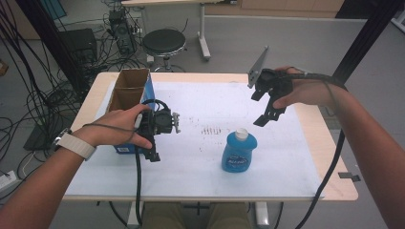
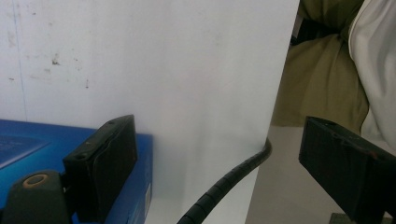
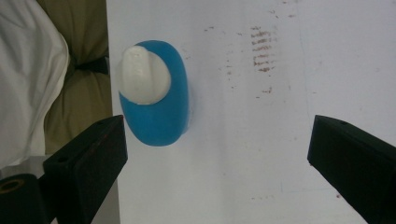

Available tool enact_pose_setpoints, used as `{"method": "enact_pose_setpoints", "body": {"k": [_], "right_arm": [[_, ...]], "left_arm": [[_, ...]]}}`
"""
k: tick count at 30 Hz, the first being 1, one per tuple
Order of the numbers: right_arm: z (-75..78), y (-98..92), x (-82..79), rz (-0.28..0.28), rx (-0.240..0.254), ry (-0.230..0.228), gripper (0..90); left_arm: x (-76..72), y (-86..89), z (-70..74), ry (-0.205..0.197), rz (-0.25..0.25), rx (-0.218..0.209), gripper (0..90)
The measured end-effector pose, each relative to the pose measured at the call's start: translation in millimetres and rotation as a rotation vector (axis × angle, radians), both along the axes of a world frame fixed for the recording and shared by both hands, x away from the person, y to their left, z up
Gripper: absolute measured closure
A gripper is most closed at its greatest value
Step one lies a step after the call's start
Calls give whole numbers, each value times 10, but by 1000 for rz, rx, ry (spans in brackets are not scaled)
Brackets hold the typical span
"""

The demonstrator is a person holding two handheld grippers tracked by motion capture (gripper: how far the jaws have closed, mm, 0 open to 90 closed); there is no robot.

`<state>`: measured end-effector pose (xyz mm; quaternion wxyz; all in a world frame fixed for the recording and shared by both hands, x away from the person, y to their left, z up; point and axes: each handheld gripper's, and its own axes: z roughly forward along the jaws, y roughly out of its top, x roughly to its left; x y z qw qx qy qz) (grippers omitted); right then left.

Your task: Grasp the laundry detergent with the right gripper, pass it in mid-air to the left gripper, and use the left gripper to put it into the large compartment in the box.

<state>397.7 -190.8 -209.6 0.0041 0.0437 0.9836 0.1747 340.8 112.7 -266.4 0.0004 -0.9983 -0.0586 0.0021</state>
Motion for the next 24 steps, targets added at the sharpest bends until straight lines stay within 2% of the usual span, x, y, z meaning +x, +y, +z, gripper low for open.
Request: {"method": "enact_pose_setpoints", "body": {"k": [15, 19, 24], "right_arm": [[-147, -160, -195, -5, 69, -27, 51], [-190, -185, -254, -10, 73, -38, 39], [-263, -212, -302, -9, 75, -29, 38]], "left_arm": [[4, -32, -20, -2, -2, -4, 122], [3, -37, -25, -4, 0, -8, 122], [1, -44, -33, -2, -2, -7, 122]]}}
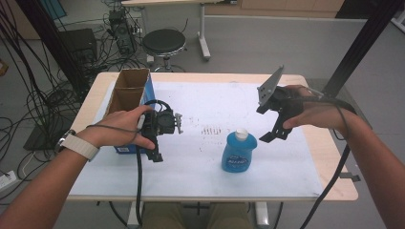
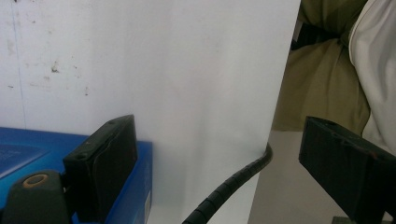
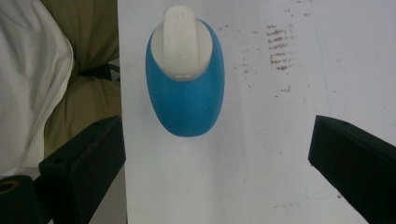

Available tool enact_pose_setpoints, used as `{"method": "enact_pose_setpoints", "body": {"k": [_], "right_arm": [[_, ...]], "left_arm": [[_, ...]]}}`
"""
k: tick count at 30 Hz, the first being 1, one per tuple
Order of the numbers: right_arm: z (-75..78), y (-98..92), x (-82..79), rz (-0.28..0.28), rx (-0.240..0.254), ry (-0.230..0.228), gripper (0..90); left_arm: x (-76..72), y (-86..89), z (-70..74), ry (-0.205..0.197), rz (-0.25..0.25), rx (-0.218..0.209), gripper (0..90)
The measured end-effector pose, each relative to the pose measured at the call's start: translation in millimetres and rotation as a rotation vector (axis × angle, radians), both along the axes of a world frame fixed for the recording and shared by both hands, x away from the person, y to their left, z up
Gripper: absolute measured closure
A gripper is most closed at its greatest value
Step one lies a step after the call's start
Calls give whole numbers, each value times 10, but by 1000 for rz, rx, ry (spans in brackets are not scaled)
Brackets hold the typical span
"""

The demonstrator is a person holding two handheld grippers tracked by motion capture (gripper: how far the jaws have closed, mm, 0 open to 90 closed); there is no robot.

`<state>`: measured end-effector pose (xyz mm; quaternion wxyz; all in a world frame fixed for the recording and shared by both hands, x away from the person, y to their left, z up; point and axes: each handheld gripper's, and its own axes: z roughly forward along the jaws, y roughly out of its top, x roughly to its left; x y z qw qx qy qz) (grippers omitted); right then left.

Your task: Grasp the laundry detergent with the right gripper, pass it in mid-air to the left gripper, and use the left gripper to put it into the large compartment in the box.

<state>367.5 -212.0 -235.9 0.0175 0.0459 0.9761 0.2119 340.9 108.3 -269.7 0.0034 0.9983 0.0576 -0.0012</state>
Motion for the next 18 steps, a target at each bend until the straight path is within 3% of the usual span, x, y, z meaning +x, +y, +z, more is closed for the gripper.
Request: {"method": "enact_pose_setpoints", "body": {"k": [18], "right_arm": [[-167, -42, -86, -7, 30, 0, 41]], "left_arm": [[-8, 1, -10, -4, 4, -7, 122]]}}
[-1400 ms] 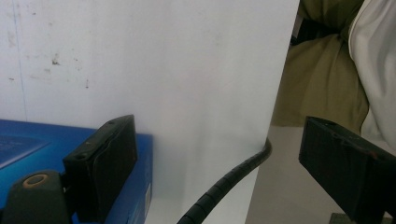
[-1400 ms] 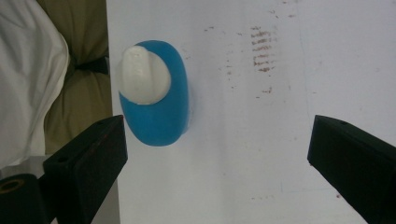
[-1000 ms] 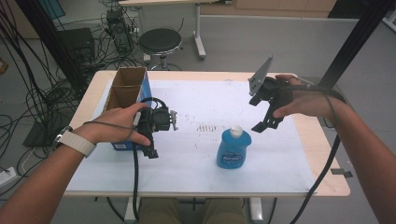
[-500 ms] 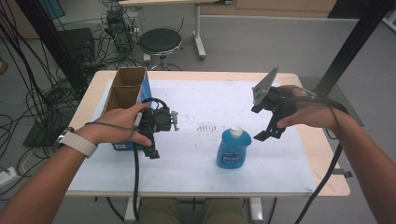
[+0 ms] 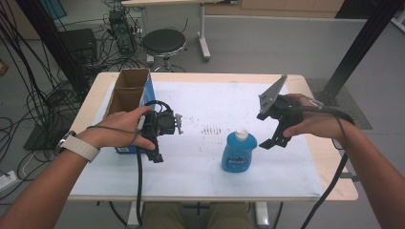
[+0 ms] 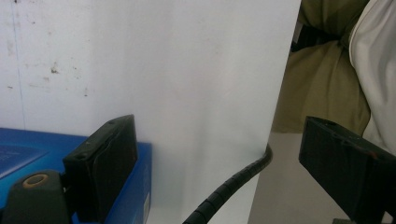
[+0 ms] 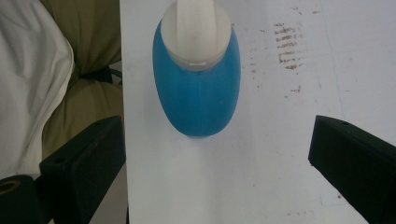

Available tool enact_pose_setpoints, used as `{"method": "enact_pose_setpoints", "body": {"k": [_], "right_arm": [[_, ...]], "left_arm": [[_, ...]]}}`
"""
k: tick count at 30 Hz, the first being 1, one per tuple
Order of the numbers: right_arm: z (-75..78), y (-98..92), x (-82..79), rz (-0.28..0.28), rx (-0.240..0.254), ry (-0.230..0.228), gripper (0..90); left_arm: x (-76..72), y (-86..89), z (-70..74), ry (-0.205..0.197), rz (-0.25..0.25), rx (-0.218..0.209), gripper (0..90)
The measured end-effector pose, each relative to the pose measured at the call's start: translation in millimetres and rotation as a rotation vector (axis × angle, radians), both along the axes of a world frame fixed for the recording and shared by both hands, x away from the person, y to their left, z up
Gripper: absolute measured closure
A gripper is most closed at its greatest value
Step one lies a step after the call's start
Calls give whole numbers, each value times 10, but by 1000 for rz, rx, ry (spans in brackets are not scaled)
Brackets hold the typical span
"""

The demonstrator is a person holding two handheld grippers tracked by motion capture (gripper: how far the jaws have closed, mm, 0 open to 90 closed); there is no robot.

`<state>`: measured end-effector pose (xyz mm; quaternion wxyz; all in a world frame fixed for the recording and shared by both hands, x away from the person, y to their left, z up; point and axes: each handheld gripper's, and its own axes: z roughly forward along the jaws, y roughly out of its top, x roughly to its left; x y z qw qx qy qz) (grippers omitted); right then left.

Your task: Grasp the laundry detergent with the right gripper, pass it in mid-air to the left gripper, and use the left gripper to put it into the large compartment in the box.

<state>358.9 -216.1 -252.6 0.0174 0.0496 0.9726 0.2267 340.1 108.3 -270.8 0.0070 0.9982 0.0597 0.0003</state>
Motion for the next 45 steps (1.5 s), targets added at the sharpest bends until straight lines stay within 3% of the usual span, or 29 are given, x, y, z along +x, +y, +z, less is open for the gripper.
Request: {"method": "enact_pose_setpoints", "body": {"k": [16, 45], "right_arm": [[-115, -54, -38, 2, 58, -25, 48], [-442, -72, -71, 16, 115, -34, 46]], "left_arm": [[-1, -16, -39, 7, 1, -5, 122], [8, -54, -70, 2, 13, -19, 122]]}}
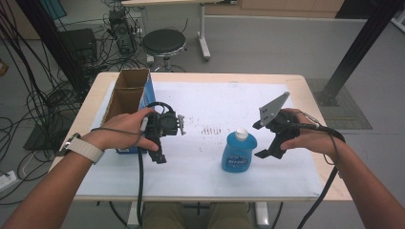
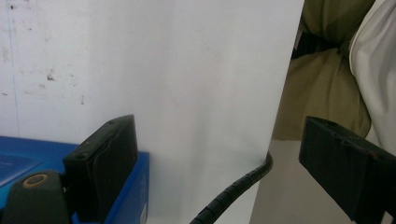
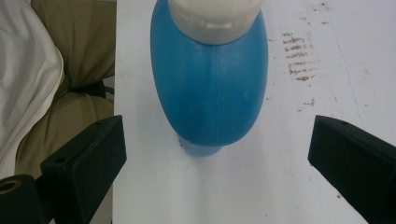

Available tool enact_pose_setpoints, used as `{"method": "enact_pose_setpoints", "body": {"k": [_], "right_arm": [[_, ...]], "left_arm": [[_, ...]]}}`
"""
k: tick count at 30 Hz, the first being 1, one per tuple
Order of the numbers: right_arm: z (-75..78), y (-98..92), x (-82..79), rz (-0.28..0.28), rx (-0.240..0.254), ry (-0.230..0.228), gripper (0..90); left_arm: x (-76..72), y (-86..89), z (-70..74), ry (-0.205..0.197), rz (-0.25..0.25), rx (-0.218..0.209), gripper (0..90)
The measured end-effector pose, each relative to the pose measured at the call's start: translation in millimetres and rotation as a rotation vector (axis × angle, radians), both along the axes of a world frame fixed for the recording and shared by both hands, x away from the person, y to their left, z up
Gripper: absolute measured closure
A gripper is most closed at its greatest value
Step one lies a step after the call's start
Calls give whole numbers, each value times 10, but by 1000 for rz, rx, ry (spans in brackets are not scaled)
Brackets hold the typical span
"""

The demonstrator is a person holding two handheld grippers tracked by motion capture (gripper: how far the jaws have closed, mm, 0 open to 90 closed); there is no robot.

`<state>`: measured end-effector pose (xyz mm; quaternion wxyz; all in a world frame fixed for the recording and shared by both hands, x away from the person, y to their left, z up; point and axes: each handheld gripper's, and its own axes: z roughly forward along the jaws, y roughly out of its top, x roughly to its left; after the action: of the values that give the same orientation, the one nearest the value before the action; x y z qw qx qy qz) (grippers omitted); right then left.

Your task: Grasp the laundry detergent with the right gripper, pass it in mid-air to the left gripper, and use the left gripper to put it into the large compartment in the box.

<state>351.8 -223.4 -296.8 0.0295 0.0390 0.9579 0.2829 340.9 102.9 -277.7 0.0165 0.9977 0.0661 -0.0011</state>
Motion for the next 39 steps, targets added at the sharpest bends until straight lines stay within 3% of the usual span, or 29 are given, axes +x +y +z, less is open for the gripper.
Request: {"method": "enact_pose_setpoints", "body": {"k": [20, 39], "right_arm": [[-236, 7, 35, 21, 65, 22, 47], [-330, 3, 50, 23, 92, 23, 47]], "left_arm": [[-2, 2, -32, 5, 7, -6, 122], [-3, 6, -36, 4, 13, -11, 122]]}}
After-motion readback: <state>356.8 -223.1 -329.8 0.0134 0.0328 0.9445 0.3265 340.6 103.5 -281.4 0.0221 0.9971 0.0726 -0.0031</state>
